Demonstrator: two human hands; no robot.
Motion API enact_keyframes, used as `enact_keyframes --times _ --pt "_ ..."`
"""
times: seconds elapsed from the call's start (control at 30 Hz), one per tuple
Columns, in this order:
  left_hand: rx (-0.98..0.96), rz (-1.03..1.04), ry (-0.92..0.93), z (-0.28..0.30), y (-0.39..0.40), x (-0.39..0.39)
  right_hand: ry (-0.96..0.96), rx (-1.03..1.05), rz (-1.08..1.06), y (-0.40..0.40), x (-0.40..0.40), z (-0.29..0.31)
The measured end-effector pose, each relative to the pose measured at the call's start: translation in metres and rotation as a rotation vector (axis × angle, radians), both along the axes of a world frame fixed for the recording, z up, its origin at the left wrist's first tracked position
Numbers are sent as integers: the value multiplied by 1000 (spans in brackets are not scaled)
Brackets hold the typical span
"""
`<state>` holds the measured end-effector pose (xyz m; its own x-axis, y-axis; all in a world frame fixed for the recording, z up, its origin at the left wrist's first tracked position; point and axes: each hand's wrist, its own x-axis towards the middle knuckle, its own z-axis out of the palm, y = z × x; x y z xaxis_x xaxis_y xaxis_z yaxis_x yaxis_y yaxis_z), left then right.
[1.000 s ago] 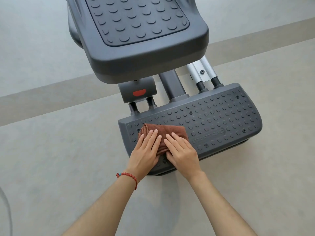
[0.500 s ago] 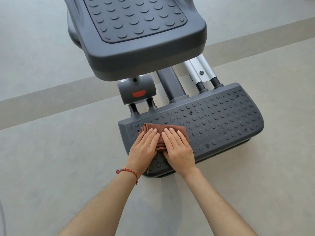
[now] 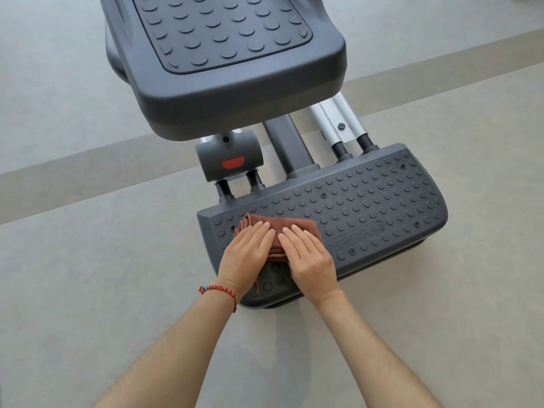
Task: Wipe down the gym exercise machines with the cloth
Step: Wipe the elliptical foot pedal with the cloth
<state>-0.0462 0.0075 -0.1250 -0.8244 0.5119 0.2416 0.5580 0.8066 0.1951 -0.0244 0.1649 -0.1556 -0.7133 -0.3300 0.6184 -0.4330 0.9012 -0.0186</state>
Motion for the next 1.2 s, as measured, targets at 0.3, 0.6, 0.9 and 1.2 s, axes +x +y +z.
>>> enact_keyframes --times 0.3,0.6,0.9,1.2 --pt "46 -39 3 49 3 4 -78 -70 -74 10 10 52" --pt "96 -65 121 132 -4 20 -38 -82 -104 2 31 140" --pt "146 -63 210 231 -16 40 -55 -108 -92 -9 52 250" --pt "175 -48 213 342 -29 60 -140 -178 -92 -25 76 364"
